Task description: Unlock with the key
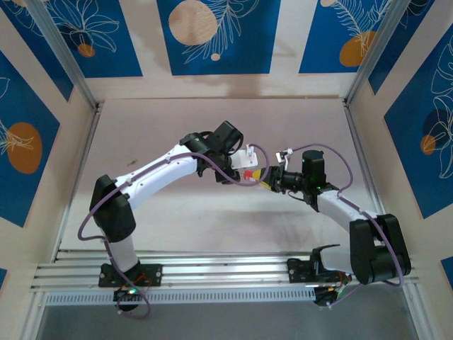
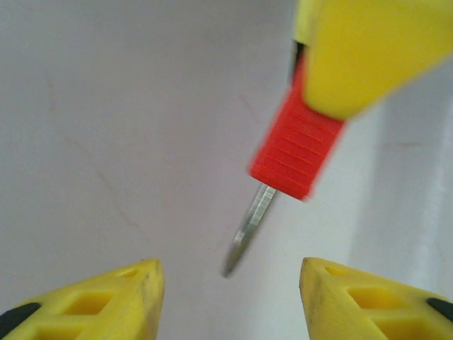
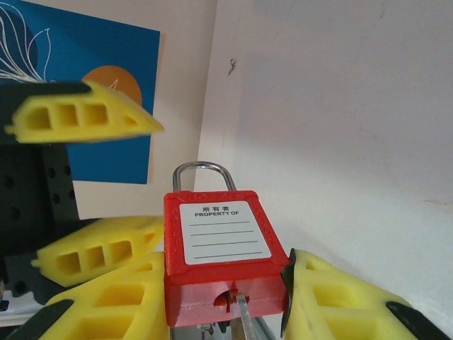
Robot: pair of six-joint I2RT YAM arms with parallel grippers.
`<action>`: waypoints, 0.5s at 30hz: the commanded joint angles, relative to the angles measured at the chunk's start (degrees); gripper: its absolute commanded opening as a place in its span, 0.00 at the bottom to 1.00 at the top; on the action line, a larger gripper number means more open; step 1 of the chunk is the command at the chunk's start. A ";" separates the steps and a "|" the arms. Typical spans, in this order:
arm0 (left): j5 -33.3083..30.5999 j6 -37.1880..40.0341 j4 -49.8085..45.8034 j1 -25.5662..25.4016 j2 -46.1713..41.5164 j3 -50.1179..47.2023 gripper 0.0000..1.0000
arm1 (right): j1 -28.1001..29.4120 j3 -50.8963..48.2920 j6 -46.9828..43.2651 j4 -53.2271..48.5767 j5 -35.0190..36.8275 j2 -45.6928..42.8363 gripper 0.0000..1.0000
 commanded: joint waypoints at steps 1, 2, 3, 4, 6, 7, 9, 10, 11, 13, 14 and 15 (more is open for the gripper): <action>5.20 -0.37 -5.24 0.31 0.56 2.24 0.49 | 0.06 -0.65 -1.93 -2.23 -0.24 -2.10 0.21; 5.68 -0.47 -4.81 0.31 0.83 2.26 0.49 | 0.05 -0.61 -2.11 -2.40 -0.38 -2.13 0.20; 5.79 -0.43 -4.49 0.30 1.09 2.36 0.49 | 0.11 -0.61 -2.15 -2.41 -0.63 -2.09 0.20; 5.07 -0.51 -4.19 0.24 1.59 2.47 0.49 | 0.12 -0.66 -2.14 -2.44 -0.83 -2.07 0.20; 4.61 -0.17 -4.42 0.06 2.00 2.84 0.49 | 0.07 -0.78 -2.25 -2.47 -1.16 -2.07 0.20; 4.16 0.04 -3.83 0.07 1.96 2.41 0.49 | 0.09 -0.89 -2.22 -2.49 -1.29 -2.16 0.20; 3.00 0.75 -1.89 0.06 1.45 0.92 0.50 | 0.15 -1.13 -2.26 -2.57 -1.41 -2.29 0.20; 2.60 0.97 -0.85 0.00 1.09 0.07 0.50 | 0.15 -1.10 -2.24 -2.66 -1.43 -2.32 0.20; 2.91 1.30 0.09 0.04 0.71 -0.55 0.50 | 0.15 -1.20 -2.23 -2.66 -1.54 -2.38 0.20; 2.86 1.67 1.97 -0.23 0.26 -1.80 0.50 | 0.14 -1.24 -2.22 -2.66 -1.47 -2.34 0.20; 2.61 2.06 2.99 -0.37 0.09 -2.49 0.50 | 0.19 -1.20 -2.20 -2.58 -1.47 -2.38 0.19; 2.01 2.28 4.03 -0.58 0.03 -3.13 0.50 | 0.24 -1.20 -2.19 -2.60 -1.54 -2.33 0.20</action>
